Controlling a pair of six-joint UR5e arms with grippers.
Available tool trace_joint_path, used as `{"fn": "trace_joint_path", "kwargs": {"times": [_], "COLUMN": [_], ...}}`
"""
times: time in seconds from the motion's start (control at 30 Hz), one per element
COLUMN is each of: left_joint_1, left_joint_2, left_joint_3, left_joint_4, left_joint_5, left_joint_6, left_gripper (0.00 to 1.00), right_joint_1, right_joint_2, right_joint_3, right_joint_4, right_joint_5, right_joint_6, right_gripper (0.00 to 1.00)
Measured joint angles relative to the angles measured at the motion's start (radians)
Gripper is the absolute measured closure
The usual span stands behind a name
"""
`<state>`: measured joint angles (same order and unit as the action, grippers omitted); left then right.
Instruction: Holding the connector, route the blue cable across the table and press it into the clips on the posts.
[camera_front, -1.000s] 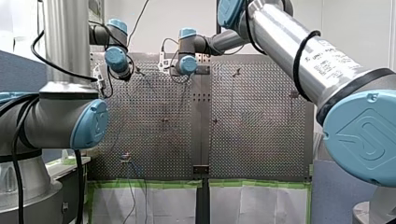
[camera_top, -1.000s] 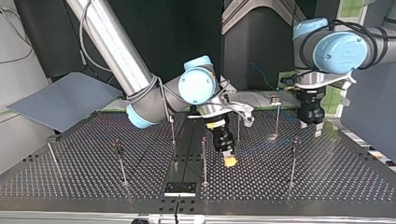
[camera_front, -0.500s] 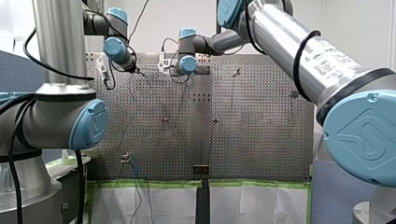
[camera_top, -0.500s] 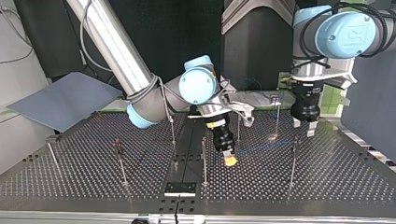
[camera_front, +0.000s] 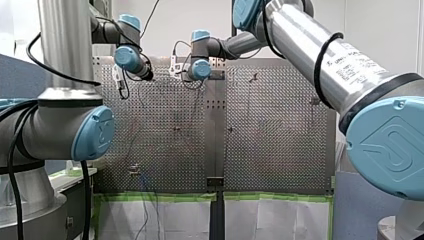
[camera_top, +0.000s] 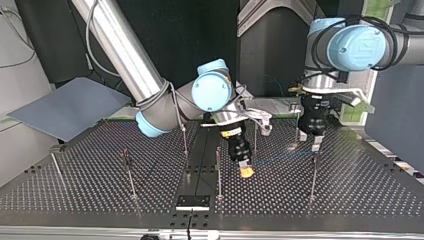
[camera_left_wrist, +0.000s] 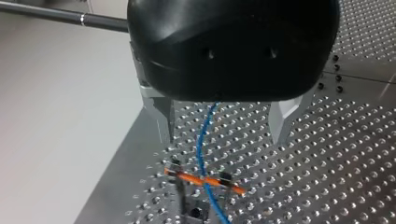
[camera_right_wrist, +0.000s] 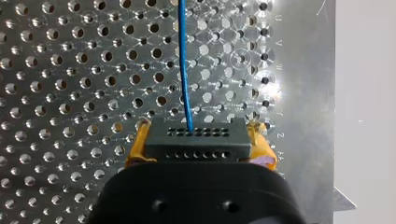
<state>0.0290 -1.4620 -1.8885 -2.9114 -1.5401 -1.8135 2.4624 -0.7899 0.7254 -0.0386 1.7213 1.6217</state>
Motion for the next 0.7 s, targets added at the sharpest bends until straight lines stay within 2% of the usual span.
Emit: {"fn": "trace_joint_path", "kwargs": {"times": [0.33, 0.57, 0.7], "left_joint_1": [-0.018, -0.034, -0.044], "left_joint_2": [-0.03, -0.062, -0.086], "left_joint_3": [0.019, 0.032, 0.051], "left_joint_4": [0.086, 0.1, 0.101], "left_joint_5": [0.004, 0.001, -0.019], "left_joint_6": [-0.017, -0.012, -0.006], "left_gripper": [0.0, 0.0, 0.0], "right_joint_1": [0.0, 0.002, 0.002], "right_joint_2": [0.0, 0.0, 0.0], "right_joint_3": [0.0, 0.0, 0.0], "right_joint_4": [0.0, -0.001, 0.0], "right_joint_5": [0.0, 0.0, 0.0], "right_joint_6": [0.0, 0.0, 0.0], "right_gripper": [1.0, 1.0, 1.0]}}
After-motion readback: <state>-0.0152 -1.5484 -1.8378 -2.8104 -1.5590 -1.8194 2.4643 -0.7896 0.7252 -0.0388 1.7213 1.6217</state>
